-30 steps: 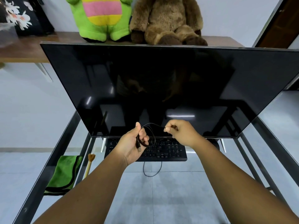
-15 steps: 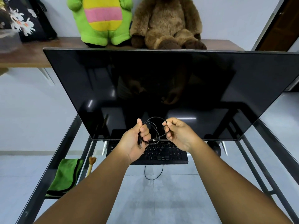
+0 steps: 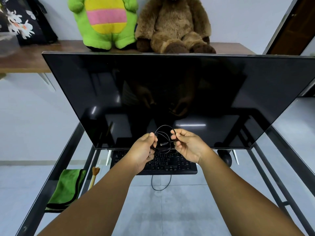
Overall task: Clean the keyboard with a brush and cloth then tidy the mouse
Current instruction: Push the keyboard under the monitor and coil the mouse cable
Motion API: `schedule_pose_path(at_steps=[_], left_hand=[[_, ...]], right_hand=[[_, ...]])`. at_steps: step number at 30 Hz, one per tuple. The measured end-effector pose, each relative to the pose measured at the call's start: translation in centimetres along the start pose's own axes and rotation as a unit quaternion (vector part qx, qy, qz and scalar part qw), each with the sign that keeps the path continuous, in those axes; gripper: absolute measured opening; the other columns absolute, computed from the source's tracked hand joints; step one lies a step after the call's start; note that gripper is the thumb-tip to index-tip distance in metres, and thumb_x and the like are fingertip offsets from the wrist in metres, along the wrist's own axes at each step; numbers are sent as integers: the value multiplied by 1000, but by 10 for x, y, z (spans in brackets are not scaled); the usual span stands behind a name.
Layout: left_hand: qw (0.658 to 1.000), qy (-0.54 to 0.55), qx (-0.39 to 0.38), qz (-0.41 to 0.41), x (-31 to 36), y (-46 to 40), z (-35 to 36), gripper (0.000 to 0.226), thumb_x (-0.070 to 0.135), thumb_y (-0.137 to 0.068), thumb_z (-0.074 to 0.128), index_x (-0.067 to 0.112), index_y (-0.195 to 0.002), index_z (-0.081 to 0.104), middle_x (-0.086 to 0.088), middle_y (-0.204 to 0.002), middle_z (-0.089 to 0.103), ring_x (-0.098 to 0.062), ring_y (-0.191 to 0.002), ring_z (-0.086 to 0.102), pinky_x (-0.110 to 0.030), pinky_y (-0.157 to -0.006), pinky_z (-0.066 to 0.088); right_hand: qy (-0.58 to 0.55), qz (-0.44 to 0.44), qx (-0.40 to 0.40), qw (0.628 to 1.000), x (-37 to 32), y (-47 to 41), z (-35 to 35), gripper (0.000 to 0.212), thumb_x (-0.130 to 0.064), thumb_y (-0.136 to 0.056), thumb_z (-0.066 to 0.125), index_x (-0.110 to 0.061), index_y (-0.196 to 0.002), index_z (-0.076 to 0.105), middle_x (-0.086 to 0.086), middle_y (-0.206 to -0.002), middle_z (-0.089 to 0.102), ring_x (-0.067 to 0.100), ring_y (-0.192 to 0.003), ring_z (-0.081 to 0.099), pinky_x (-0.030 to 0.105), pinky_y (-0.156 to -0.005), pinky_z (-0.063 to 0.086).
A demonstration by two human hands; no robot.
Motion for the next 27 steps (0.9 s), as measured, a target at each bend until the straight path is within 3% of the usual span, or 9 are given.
schedule_pose_path(at_steps=[8, 15, 22, 27], left_hand=[[993, -89, 75, 24, -3, -8, -5, 30, 31, -104, 35, 17, -88, 57, 3, -71, 46, -8, -47, 30, -23, -49, 28], [995, -3, 102, 19, -8, -13, -4, 31, 32, -104, 34, 18, -88, 58, 3, -68, 40, -8, -48, 26, -21, -43, 24], [996, -8, 84, 42, -10, -11, -3, 30, 32, -103, 38, 16, -97, 63, 2, -68, 38, -7, -46, 25, -19, -39, 24], [996, 34, 61, 47, -10, -10, 0, 32, 30, -104, 39, 15, -105, 68, -1, -71, 40, -8, -46, 28, -18, -39, 26]], right_hand=[[66, 0, 2, 998, 2, 8, -1, 18, 1, -95, 54, -3, -107, 66, 13, -90, 71, 13, -68, 63, 19, -61, 55], [72, 14, 4, 997, 3, 12, 3, 14, 5, -92, 55, -2, -98, 65, 15, -84, 70, 15, -65, 66, 18, -57, 55], [-13, 48, -66, 997, 2, 15, 1, 19, 7, -96, 43, -3, -96, 60, 8, -78, 57, 12, -61, 52, 18, -55, 48], [-38, 49, -17, 998, 12, 14, 4, 18, 8, -95, 47, -3, -95, 62, 11, -81, 65, 13, -61, 59, 17, -53, 52]])
Point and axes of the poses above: each hand's wrist, its own y-axis away from the middle knuckle, its own z-axis out of the palm, x = y × z, the point moved 1 cm from there along -y, towards the middle knuckle
